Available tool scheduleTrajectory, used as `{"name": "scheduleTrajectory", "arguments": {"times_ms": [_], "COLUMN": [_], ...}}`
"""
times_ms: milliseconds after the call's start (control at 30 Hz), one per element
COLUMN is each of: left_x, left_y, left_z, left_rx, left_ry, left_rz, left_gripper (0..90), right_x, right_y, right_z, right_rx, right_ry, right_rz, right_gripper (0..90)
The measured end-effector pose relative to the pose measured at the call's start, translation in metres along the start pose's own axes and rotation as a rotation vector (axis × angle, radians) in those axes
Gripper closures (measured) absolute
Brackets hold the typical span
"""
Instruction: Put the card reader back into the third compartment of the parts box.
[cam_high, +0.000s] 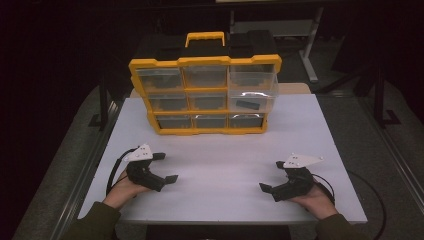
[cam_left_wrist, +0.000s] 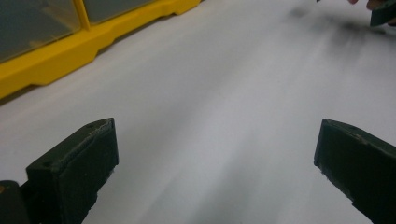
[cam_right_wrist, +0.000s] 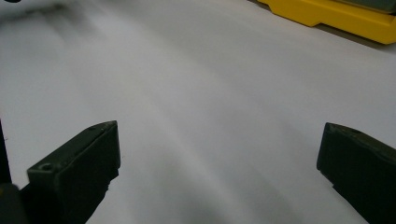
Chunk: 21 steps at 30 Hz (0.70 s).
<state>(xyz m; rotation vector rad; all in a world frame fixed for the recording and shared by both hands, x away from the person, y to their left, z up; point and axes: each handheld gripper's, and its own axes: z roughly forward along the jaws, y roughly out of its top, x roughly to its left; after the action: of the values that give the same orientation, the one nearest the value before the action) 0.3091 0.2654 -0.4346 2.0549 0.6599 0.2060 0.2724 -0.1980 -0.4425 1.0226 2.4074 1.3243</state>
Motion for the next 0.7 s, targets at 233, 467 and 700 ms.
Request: {"name": "scheduleTrajectory", "arguments": {"times_ms": [233,467,700], "left_x": [0.0,-0.001,0.0], "left_y": [-0.009,-0.014,-0.015], "left_z": [-0.003,-0.002,-0.001], "left_rx": [-0.007,0.002,0.013], "left_ry": [0.013,0.021,0.015], "left_rz": [-0.018,-0.014,-0.011], "left_gripper": [0.0,0.0,0.0], "right_x": [0.001,0.001,0.001], "right_y": [0.0,0.0,-0.001], "right_z": [0.0,0.0,0.001], "right_rx": [0.001,0.003,0.006], "right_ry": [0.0,0.0,-0.003], "right_rz": [-0.001,-0.001,-0.001], "right_gripper": [0.0,0.0,0.0]}}
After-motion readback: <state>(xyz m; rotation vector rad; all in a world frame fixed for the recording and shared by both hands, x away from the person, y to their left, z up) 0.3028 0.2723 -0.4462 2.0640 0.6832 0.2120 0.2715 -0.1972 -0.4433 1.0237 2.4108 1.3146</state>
